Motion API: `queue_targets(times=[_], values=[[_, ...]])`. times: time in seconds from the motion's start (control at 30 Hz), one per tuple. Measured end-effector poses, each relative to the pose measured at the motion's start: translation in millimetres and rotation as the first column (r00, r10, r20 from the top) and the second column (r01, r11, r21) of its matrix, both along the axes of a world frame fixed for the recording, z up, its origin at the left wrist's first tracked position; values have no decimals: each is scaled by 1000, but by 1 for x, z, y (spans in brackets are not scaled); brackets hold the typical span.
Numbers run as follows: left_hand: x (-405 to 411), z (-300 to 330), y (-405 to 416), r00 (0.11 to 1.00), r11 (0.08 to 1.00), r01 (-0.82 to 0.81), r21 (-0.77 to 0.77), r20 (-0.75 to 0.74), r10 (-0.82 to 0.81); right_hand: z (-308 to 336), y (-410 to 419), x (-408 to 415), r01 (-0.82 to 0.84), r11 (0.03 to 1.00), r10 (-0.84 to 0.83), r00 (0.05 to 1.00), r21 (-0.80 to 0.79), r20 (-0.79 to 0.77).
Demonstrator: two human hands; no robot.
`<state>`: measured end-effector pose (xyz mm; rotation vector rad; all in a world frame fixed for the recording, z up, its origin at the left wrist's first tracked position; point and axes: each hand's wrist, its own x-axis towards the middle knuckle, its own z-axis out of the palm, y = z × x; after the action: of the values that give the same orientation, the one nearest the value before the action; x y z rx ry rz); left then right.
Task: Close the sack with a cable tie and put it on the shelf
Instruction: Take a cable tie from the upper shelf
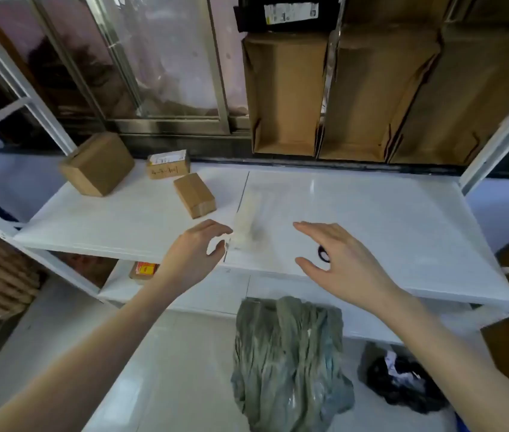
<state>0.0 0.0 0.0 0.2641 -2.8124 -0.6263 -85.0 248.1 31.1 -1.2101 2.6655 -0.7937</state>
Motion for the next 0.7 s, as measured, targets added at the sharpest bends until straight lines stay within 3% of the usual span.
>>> queue_targets(times=[0.2,0.4,0.57,0.7], values=[[-32,-51,-28,994,999,-43,0,100,43,-53,-34,-5,73,997,-73,997,-17,11],[-74,-142,-43,995,994,-96,-47,-14,95,-141,-61,-30,63,991,-70,996,-115,-52],[-91,-217,-67,965,991,-134,-12,-229,128,-228,-97,-48,13,984,-40,987,-178,-154],[-98,-256,-88,962,995,-94,-25,-261,85,-277,-120,-57,-28,974,-24,973,-224,-228]])
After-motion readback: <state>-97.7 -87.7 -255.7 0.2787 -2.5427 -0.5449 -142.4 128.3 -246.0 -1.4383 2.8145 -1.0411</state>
